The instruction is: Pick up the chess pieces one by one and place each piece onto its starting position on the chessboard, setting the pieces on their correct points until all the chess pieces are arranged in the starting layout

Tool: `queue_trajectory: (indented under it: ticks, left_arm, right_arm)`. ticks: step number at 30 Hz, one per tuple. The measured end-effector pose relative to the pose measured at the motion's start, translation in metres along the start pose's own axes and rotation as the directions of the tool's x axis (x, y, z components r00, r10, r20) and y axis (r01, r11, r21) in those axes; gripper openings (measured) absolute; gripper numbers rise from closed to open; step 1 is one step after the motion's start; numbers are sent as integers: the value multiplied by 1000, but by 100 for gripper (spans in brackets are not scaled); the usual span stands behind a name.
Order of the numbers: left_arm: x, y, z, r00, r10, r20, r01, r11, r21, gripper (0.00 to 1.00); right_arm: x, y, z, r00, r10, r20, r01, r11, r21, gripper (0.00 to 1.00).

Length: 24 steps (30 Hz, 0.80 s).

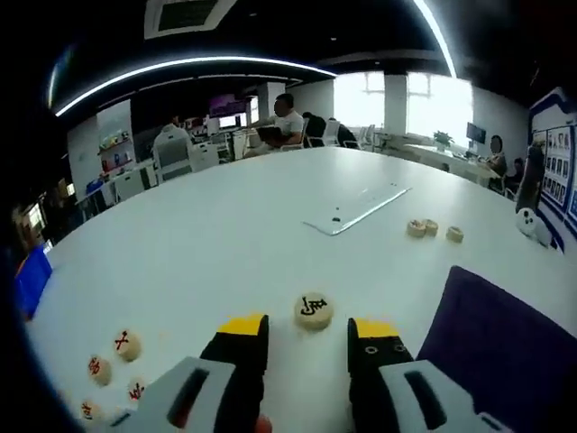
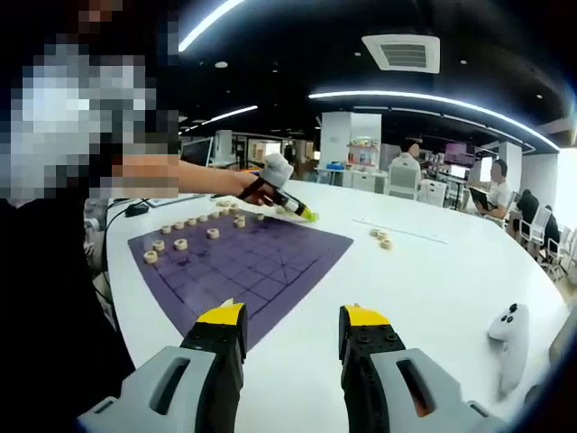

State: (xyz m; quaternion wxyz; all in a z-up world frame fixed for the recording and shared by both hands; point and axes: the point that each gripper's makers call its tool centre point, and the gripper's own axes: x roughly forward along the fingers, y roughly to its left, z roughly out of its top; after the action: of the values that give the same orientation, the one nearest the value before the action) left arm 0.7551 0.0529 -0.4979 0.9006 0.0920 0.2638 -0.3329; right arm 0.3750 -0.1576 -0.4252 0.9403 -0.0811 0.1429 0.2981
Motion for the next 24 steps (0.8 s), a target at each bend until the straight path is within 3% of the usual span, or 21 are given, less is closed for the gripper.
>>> queue_trajectory:
  ticks: [3, 4, 10, 14, 15, 18, 19, 22, 24]
  left_arm:
    - [3, -2, 2, 1000, 8, 9, -8, 1000, -8, 29]
    - [3, -2, 2, 1000, 15, 11, -15, 1000, -3, 21]
    - [-8, 5, 0, 1000, 31, 2, -31, 999, 18, 20]
    - [-37, -7, 6, 1000, -2, 29, 0, 997, 76, 20]
    - [-56, -15, 6, 999, -22, 38, 18, 993, 115, 20]
    - [-85, -27, 0, 997, -60, 43, 53, 985, 162, 20]
    - [-107, -36, -11, 996, -86, 28, 79, 977, 199, 20]
    - [-149, -44, -39, 996, -90, -16, 90, 950, 300, 20]
    - [-179, -51, -52, 995, -101, -14, 100, 949, 300, 20]
  right_arm:
    - [-2, -1, 0, 1000, -7, -3, 7, 1000, 0, 41]
    - [-2, -2, 0, 1000, -9, -3, 9, 1000, 1, 41]
    - [-1, 0, 1, 1000, -4, 0, 4, 1000, -5, 41]
    - [0, 2, 3, 1000, 1, 6, -1, 1000, -8, 41]
    - [-1, 2, 3, 1000, 1, 7, -1, 1000, -8, 41]
    - [-1, 3, 4, 1000, 4, 13, -4, 1000, -10, 41]
    - [-1, 3, 5, 1000, 7, 15, -6, 1000, -12, 41]
    - [2, 8, 6, 1000, 24, 17, -23, 1000, -20, 41]
    - [4, 11, 7, 999, 34, 16, -33, 999, -22, 41]
